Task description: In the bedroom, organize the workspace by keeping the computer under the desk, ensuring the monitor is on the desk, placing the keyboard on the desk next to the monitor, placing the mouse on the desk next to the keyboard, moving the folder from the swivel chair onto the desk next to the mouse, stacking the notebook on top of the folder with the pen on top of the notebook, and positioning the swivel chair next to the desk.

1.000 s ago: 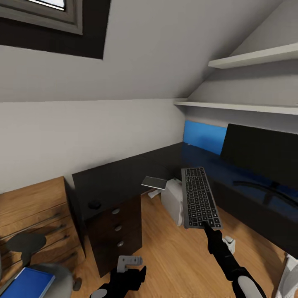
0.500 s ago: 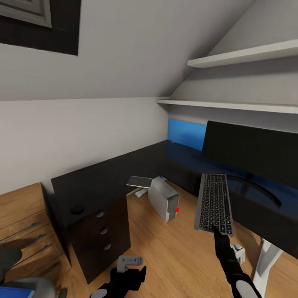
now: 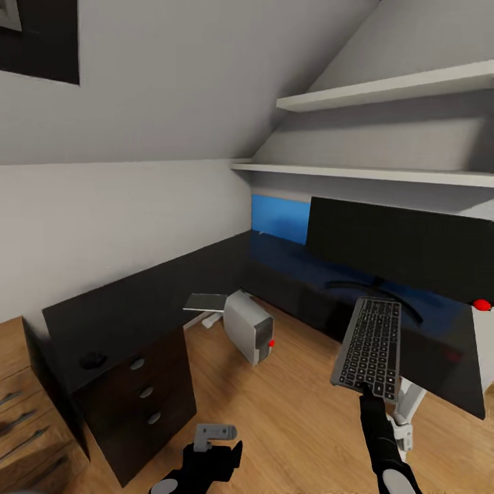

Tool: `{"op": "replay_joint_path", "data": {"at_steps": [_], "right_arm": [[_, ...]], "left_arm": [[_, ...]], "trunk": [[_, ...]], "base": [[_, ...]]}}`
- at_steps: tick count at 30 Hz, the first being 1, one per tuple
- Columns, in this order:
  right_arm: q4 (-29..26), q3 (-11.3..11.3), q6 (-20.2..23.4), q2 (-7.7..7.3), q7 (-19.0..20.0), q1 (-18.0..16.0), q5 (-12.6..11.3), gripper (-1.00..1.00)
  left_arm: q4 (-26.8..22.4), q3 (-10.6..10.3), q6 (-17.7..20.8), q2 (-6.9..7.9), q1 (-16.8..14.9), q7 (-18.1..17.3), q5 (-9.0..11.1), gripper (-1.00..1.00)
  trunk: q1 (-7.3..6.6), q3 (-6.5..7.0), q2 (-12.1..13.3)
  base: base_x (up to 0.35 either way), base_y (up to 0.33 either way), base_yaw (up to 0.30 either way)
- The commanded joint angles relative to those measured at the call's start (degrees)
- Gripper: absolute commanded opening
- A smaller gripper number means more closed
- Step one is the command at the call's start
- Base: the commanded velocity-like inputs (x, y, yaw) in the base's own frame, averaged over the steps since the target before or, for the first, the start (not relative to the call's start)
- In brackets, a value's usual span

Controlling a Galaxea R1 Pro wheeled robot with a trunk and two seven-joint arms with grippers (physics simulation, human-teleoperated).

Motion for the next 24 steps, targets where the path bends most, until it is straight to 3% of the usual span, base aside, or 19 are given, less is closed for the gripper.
{"op": "replay_joint_path", "data": {"at_steps": [1, 6, 24], "right_arm": [[0.05, 0.12, -0.85, -0.02, 0.48, -0.05, -0.33, -1.0], [0.13, 0.12, -2.73, 0.06, 0.26, -0.05, -0.4, -1.0], [0.84, 0.11, -3.05, 0.07, 0.25, -0.05, -0.41, -1.0]], "left_arm": [[-0.08, -0.15, 0.06, 0.04, -0.06, 0.59, 0.61, 1.0], [-0.08, -0.15, 0.06, 0.04, -0.06, 0.59, 0.61, 1.0], [-0.08, -0.15, 0.06, 0.03, -0.06, 0.59, 0.61, 1.0]], "trunk": [[0.0, -0.08, -0.04], [0.0, -0.2, -0.04], [0.0, -0.61, -0.04]], "base": [[0.0, 0.0, -0.259], [0.0, 0.0, -0.259], [0.0, 0.0, -0.259]]}}
